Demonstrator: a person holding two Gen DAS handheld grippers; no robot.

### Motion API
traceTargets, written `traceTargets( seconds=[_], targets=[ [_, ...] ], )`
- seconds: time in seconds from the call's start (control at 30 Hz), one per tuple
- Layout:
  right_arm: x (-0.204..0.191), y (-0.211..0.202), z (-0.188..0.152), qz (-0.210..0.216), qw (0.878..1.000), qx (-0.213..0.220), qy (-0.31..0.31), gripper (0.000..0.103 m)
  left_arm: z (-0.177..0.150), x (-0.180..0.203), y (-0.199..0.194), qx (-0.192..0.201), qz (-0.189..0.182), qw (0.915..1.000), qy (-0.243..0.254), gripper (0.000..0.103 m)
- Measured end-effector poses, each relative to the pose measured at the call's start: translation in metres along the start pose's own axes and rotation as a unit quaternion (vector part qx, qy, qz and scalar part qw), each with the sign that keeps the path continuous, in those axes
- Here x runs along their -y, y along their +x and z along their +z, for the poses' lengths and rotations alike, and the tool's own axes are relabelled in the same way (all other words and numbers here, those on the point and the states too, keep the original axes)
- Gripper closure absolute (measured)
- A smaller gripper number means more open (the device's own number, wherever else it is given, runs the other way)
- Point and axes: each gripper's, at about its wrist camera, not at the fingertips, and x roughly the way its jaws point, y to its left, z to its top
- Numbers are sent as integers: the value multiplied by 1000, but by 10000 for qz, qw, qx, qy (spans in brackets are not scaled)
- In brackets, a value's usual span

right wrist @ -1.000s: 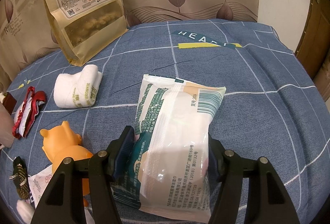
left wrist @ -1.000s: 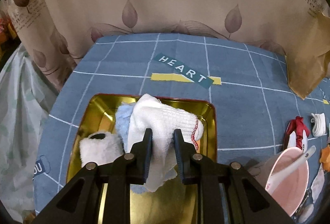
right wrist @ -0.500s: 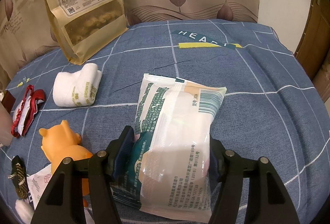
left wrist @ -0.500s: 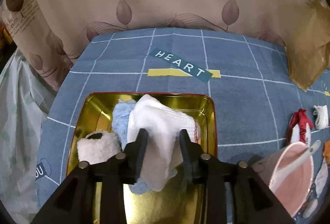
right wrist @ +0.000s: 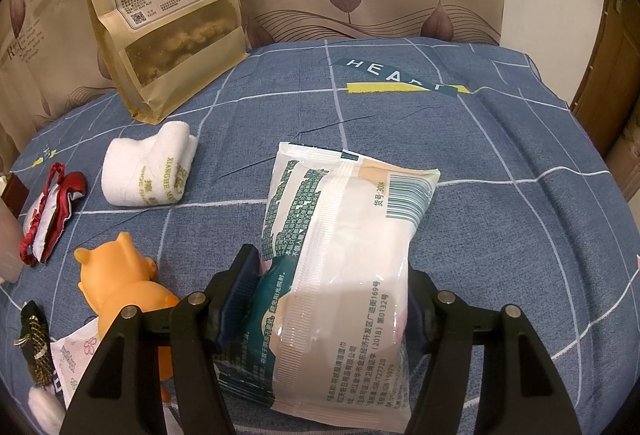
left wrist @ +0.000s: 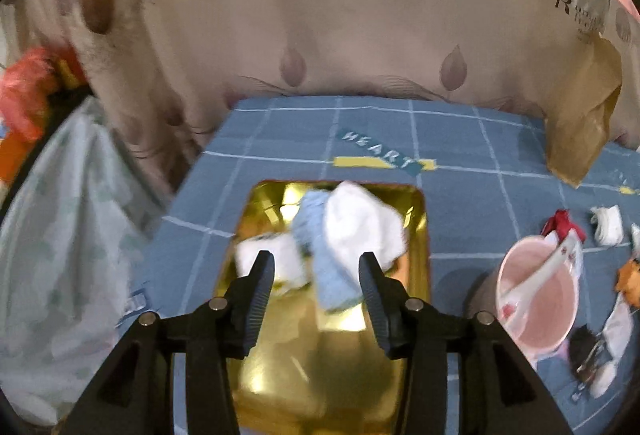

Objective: Organize soft objects
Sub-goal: 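Open the left gripper to drop the glove in the tin while the right gripper holds the package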

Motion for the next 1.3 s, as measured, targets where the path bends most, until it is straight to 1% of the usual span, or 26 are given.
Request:
traceTargets(
  seconds=[0.1,0.23,0.3,0.4,0.47,0.63,0.73,0.87,0.97,1.07,1.2,1.3],
  targets=[
    [0,0,0,2,10000,0,2,41,-19,-5,-16,134,165,9998,8,58],
    [0,0,0,-9,10000,2,5,43,-46,-16,-30,277,332,9990,-149,58],
    [1,0,-1,-16,10000,9,29,45,-59,-22,-35,309,479,9981,-217,58],
    [2,-1,0,-41,10000,-4,74,47,-73,-32,-38,321,547,9972,-400,58],
    [3,-1,1,-79,9999,-37,107,48,-77,-38,-38,318,498,9968,-536,58],
    [-1,-6,5,-376,9992,-106,130,49,-88,-54,-36,275,533,9945,-854,58],
    [-9,-14,6,-570,9984,-46,-8,50,-90,-58,-38,301,566,9936,-932,58],
    [-23,-32,14,-655,9977,153,-86,50,-91,-64,-37,325,627,9923,-1016,58],
    [-37,-46,22,-529,9981,298,-122,50,-93,-69,-36,284,636,9916,-1092,58],
    [-59,-60,31,-428,9975,456,-327,50,-93,-75,-35,264,625,9908,-1174,58],
    [-98,-78,41,-7,9967,598,-553,50,-94,-81,-34,238,668,9897,-1247,58],
    [-141,-95,44,480,9928,695,-851,50,-95,-86,-34,242,687,9888,-1301,58]
  ],
)
